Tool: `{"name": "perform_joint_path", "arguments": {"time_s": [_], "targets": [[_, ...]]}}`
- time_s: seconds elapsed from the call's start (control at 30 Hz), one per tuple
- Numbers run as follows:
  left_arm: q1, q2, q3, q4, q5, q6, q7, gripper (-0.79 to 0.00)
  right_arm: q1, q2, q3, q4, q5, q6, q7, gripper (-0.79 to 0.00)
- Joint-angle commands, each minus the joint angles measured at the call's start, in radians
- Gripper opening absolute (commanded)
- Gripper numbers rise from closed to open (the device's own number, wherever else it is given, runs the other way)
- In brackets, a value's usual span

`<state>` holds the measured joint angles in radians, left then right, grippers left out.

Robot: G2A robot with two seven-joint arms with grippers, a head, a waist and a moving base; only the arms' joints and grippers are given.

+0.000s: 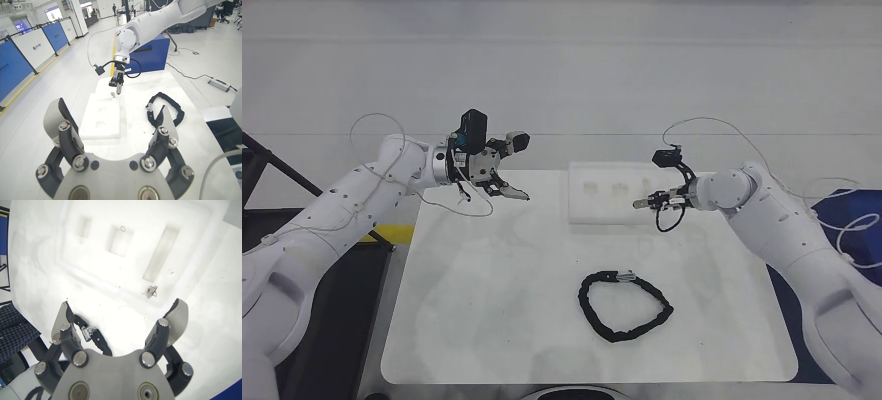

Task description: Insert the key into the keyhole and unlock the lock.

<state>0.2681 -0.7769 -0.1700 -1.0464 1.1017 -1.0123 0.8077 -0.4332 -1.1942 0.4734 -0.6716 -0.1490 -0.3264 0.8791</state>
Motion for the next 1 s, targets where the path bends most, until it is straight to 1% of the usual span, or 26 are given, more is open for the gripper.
{"name": "perform_joint_path", "arguments": {"time_s": [0.0,0.3,0.5,0.8,0.93,0.97], "targets": [[0.000,0.000,0.000,0.000,0.000,0.000,0.000,0.000,0.008,-0.013,-0.002,0.024,0.007,-0.019,0.006,0.000],[0.000,0.000,0.000,0.000,0.000,0.000,0.000,0.000,0.038,-0.079,-0.014,0.178,0.024,-0.049,0.010,0.000],[0.000,0.000,0.000,0.000,0.000,0.000,0.000,0.000,0.052,-0.120,-0.020,0.254,0.024,-0.072,0.016,0.000],[0.000,0.000,0.000,0.000,0.000,0.000,0.000,0.000,0.063,-0.164,-0.016,0.352,0.018,-0.101,-0.016,0.000],[0.000,0.000,0.000,0.000,0.000,0.000,0.000,0.000,0.065,-0.178,-0.012,0.380,0.014,-0.111,-0.033,-0.043],[0.000,0.000,0.000,0.000,0.000,0.000,0.000,0.000,0.065,-0.181,-0.011,0.387,0.012,-0.113,-0.037,-0.065]]}}
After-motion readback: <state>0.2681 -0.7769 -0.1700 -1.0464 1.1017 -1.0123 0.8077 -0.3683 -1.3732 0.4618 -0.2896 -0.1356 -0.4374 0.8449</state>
